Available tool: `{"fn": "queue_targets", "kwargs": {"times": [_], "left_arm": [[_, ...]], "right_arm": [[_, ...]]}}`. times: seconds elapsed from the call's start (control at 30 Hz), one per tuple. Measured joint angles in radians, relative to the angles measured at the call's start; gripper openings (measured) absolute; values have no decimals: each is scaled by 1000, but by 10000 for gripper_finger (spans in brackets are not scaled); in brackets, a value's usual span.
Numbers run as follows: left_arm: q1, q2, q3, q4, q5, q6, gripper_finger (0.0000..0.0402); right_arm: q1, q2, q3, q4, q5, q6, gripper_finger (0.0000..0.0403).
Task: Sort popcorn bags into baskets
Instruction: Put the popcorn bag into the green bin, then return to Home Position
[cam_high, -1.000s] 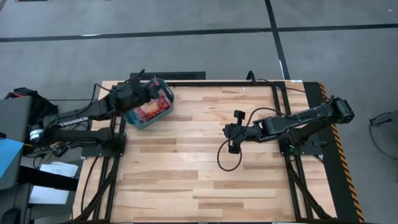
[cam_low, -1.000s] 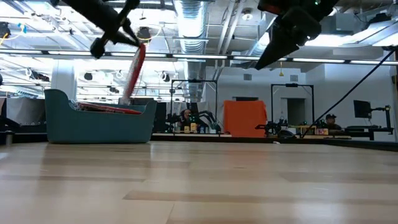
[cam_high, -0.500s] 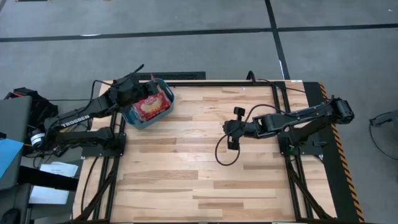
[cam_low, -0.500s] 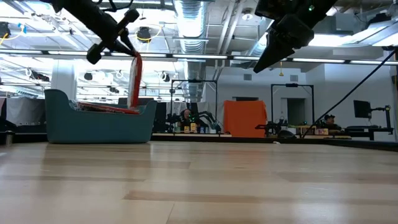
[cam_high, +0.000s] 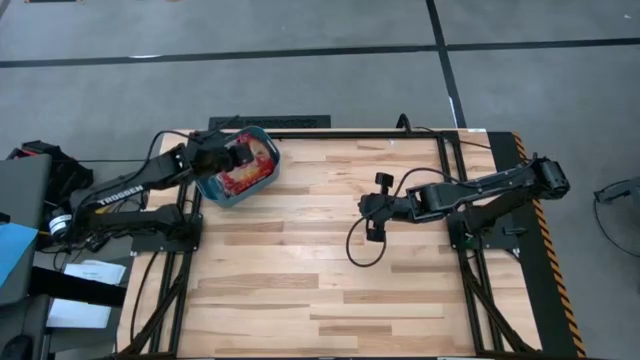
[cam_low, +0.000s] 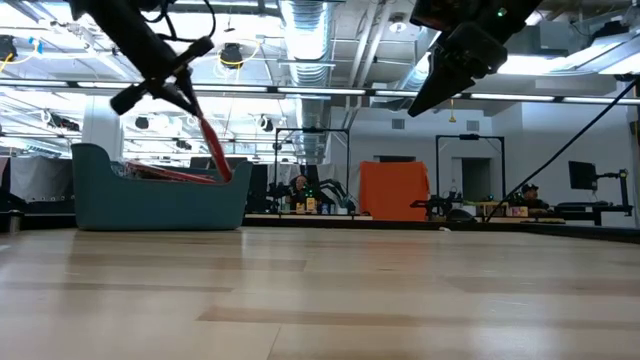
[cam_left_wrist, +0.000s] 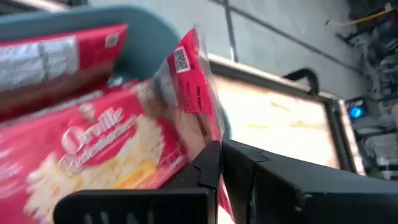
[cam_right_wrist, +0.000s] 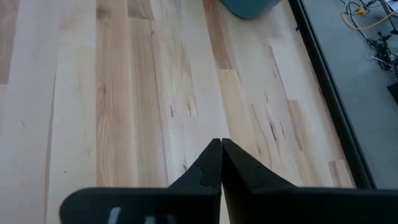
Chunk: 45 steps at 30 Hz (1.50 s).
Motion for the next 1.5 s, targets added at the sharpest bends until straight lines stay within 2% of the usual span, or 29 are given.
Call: {"fn": "queue_targets", "kwargs": {"times": [0.2,0.33,0.53,0.7,0.83,1.0,1.13,1.37,1.43,1.5], "left_arm": [[0,-54,0,-211,-4,-51,0],[0,-109,0,-325,-44,-75,0],[0,-159,0,-402,-65,-102,0],[0,-146,0,-452,-56,-91,8],[-1,-125,0,-498,-29,-51,45],[0,-118,-1,-508,-23,-15,117],[0,-139,13,-467,-14,-25,161],[-4,-205,176,-411,6,260,183],[-20,-231,201,-370,7,334,183],[-40,-263,193,-317,4,382,183]], "right_arm": [[0,0,0,0,0,0,15],[-5,0,0,0,0,0,22],[-36,0,0,11,0,1,37],[-69,0,0,49,-39,2,41],[-85,0,0,59,-78,3,48],[-90,0,0,74,-84,3,59],[-89,-54,5,110,-160,-26,61],[-122,-239,39,112,-211,-134,61],[-171,-300,37,125,-286,-148,61],[-247,-360,14,132,-403,-152,60]]}}
